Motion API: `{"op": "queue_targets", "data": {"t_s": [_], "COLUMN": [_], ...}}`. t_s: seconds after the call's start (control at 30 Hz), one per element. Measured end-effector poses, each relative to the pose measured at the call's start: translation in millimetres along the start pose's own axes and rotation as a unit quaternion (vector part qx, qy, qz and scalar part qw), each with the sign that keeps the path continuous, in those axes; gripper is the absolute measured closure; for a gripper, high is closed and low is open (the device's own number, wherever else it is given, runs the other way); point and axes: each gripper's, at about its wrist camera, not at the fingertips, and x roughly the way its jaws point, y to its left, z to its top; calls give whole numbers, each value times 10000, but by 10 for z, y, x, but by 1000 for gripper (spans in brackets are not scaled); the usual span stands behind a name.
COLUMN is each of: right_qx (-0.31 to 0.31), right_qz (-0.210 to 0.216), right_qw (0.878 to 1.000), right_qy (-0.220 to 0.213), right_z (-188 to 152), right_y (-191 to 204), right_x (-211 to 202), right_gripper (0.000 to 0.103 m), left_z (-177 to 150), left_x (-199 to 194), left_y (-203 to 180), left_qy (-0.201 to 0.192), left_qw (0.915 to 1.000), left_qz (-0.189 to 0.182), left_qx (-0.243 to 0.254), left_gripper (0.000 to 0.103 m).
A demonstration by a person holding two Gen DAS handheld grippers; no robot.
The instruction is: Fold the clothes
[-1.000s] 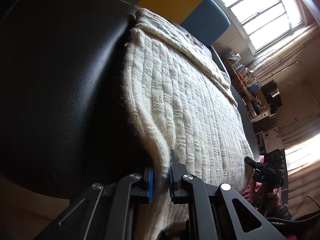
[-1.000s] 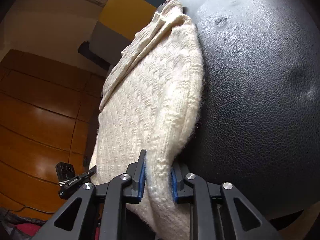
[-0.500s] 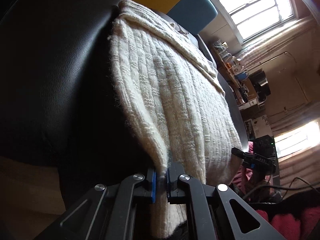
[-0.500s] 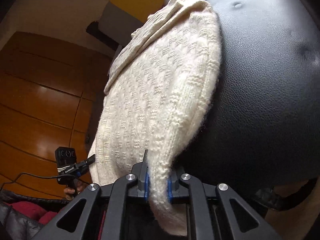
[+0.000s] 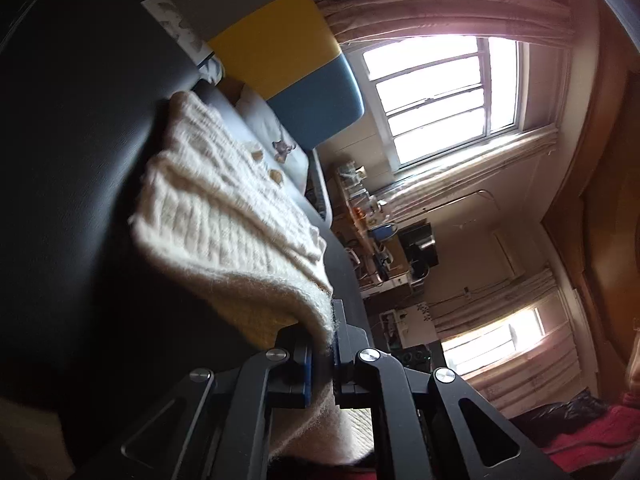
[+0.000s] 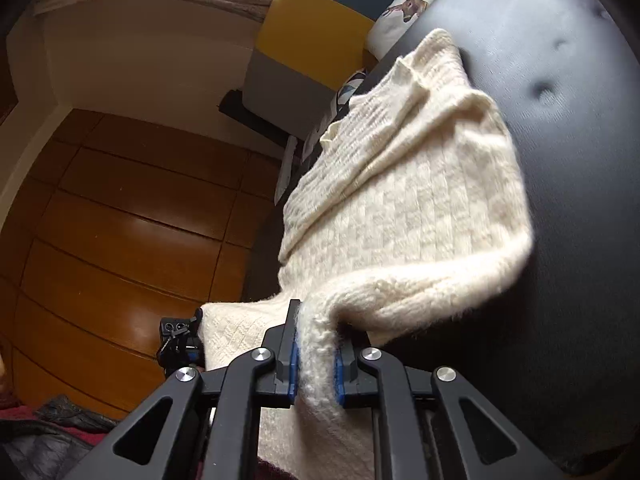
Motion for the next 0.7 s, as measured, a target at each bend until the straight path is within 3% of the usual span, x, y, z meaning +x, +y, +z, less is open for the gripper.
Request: {"op": "queue_targets", "data": {"t_s": [0.2, 0.33, 0.43, 0.53, 0.6, 0.7], "right_qx": [-112, 259, 787, 1289, 1188, 851], "right_qz": [78, -119, -479, -721, -635, -772], "right_qw": [9993, 9978, 9934, 9876, 9893, 9930], "right_qy": [-334, -597, -688, -527, -554, -282], "right_z": [855, 1483, 1810, 1880, 1860, 1726], "right_y": [64, -213, -577, -945, -959, -866], "right_x": [319, 550, 741, 855, 852, 840], "right_gripper": [91, 91, 91, 94, 94, 93], "left_z": [817, 1377, 1697, 1888, 1894, 1775], "left_x": [457, 914, 1268, 1562, 1688, 1705], "left_y": [-20, 215, 557, 983, 1283, 1456], "left_qy": [-320, -481, -521, -505, -405, -342], "left_qw": [9987, 9984, 9968, 9888, 9808, 9796], "left_qz": [-380, -243, 124, 793, 1132, 1156], "left_qx": [81, -188, -602, -1160, -1535, -1608], "left_gripper": [96, 96, 96, 96, 96, 96]}}
